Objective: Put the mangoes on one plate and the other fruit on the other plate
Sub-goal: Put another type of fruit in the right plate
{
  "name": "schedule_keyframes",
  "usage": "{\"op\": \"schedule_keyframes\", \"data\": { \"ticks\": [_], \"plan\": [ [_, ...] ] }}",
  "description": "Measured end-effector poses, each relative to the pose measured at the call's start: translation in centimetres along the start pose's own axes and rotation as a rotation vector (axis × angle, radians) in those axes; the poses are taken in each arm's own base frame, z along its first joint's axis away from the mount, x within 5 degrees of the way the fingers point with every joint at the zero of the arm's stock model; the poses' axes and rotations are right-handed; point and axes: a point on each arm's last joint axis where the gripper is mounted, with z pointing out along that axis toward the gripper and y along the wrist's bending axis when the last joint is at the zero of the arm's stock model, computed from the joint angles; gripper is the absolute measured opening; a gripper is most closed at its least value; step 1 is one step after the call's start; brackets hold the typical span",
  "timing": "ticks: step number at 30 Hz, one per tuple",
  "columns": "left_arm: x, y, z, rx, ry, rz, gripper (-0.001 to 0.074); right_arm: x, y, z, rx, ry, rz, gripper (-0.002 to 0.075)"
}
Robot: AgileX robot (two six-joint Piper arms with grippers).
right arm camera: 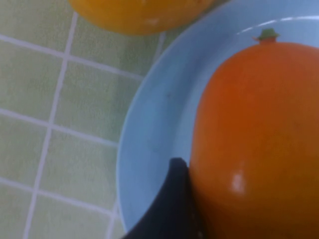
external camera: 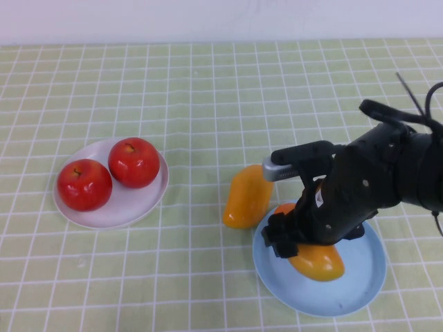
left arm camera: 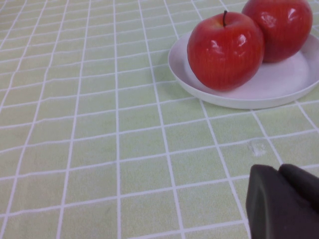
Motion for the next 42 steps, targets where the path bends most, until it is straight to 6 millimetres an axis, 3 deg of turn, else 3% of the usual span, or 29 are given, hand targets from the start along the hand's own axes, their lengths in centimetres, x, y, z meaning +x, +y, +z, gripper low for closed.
{"op": "schedule_keyframes", "data": {
  "ticks": [7,13,21,24,31,34,42],
  "plan": [
    [0.0,0.0,0.0,0.000,0.000,0.000,0.0002,-0.1,0.2,1.7,-0.020,0.014,0.032,0.0571],
    [0.0,0.0,0.0,0.000,0.000,0.000,0.0002,-0.2,0.2,1.7,-0.023,0.013,0.038,0.0652],
    [0.0,0.0,0.0,0.000,0.000,0.000,0.0002,0.3,0.1,1.5,-0.007,0.058,0.095,0.0666],
    [0.0,0.0,0.0,0.000,0.000,0.000,0.0002,0.1,0.1,0.5,-0.018,0.031,0.125,0.0666],
    [0.0,0.0,0.0,0.000,0.000,0.000,0.0002,-2.9,1.1,-3.0,-0.078,-0.106,0.162,0.0666],
    [0.0,0.0,0.0,0.000,0.000,0.000,0.0002,-4.6,1.6,-3.5,-0.105,-0.150,0.179,0.0666],
    [0.0,0.0,0.0,0.000,0.000,0.000,0.0002,-8.2,1.8,0.6,-0.124,-0.105,0.256,0.0666]
  ]
}}
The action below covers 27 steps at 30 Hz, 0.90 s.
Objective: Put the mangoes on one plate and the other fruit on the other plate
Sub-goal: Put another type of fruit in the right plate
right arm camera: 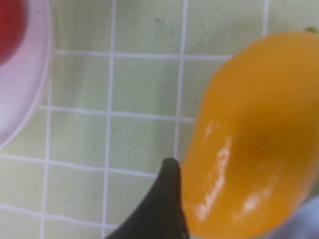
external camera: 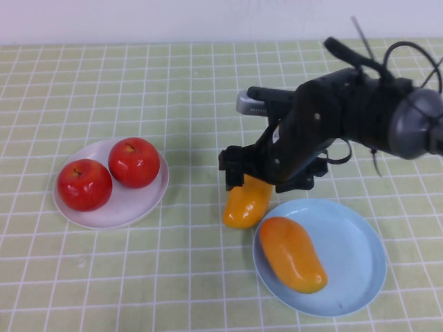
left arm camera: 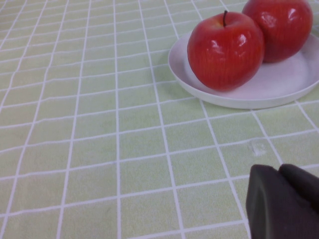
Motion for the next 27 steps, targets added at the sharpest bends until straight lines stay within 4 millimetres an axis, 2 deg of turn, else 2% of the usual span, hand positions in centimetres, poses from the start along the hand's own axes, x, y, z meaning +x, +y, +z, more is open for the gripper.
{"op": "schedule_keyframes", "data": {
  "ticks": [11,15,17,23,27],
  "plan": [
    [0.0,0.0,0.0,0.000,0.000,0.000,0.0002,-0.9,0.3,5.5,0.047,0.101,0.007,0.0663],
    [0.0,0.0,0.0,0.000,0.000,0.000,0.0002,-1.1,0.4,6.1,0.050,0.109,-0.011,0.0593],
    [0.0,0.0,0.0,0.000,0.000,0.000,0.0002,-1.2,0.4,6.1,0.052,0.106,-0.015,0.0547],
    [0.0,0.0,0.0,0.000,0.000,0.000,0.0002,-1.4,-0.2,5.5,0.128,0.098,-0.085,0.0549],
    [0.0,0.0,0.0,0.000,0.000,0.000,0.0002,-1.6,-0.4,2.1,0.173,0.058,-0.137,0.0549]
  ]
}}
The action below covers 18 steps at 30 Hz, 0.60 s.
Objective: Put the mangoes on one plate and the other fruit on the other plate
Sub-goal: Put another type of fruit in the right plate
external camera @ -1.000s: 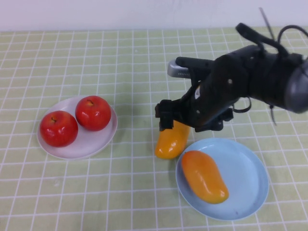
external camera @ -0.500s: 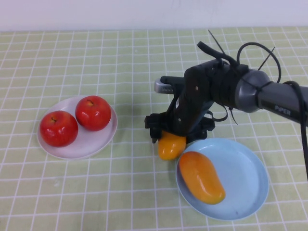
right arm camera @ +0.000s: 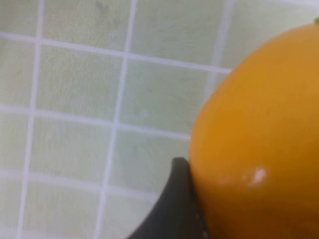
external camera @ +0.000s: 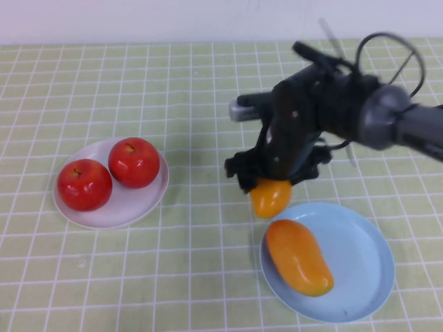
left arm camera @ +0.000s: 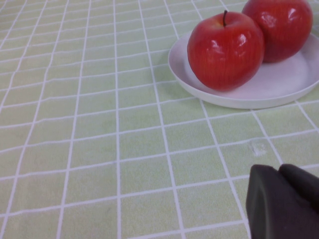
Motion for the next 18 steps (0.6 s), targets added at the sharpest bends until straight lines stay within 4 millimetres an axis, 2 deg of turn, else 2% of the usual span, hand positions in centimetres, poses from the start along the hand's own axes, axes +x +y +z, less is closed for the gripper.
{"op": "schedule_keyframes", "data": {
  "ticks": [3,5,8,12,18],
  "plan": [
    [0.0,0.0,0.0,0.000,0.000,0.000,0.0002,1.1,-1.1,-3.8,0.027,-0.065,-0.040,0.0549],
    [0.0,0.0,0.0,0.000,0.000,0.000,0.0002,2.5,-2.2,-6.3,0.048,-0.095,-0.060,0.0549],
    [0.0,0.0,0.0,0.000,0.000,0.000,0.0002,5.2,-3.8,-8.7,0.065,-0.098,-0.070,0.0549],
    [0.0,0.0,0.0,0.000,0.000,0.000,0.0002,8.1,-5.5,-8.8,0.084,-0.044,-0.060,0.0549],
    [0.0,0.0,0.0,0.000,0.000,0.000,0.0002,10.7,-7.2,-6.1,0.104,0.050,-0.028,0.0548]
  ]
}}
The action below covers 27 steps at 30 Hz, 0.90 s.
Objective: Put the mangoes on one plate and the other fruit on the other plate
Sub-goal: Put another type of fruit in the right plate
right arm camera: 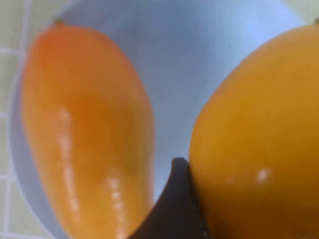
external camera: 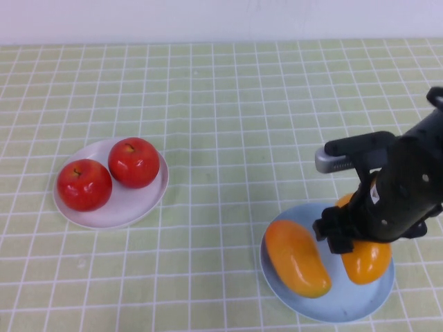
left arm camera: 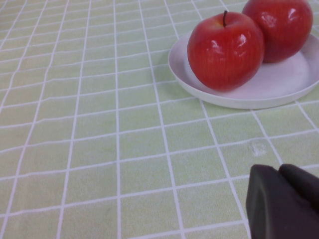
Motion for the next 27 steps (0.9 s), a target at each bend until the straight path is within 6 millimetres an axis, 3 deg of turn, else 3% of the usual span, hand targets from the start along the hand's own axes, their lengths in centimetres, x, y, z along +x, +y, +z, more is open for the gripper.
{"op": "schedule_keyframes", "data": {
  "ticks": [8,13,19,24,27],
  "plan": [
    [0.0,0.0,0.0,0.000,0.000,0.000,0.0002,0.1,0.3,1.5,-0.019,-0.005,0.002,0.0549],
    [0.0,0.0,0.0,0.000,0.000,0.000,0.0002,0.1,0.4,1.8,-0.020,0.004,0.005,0.0616],
    [0.0,0.0,0.0,0.000,0.000,0.000,0.0002,0.2,0.3,1.7,-0.018,0.008,0.005,0.0636],
    [0.0,0.0,0.0,0.000,0.000,0.000,0.0002,0.4,-0.1,-0.3,-0.030,-0.028,0.013,0.0631],
    [0.0,0.0,0.0,0.000,0.000,0.000,0.0002,0.9,-0.7,-3.1,-0.051,-0.089,0.024,0.0573]
  ]
}}
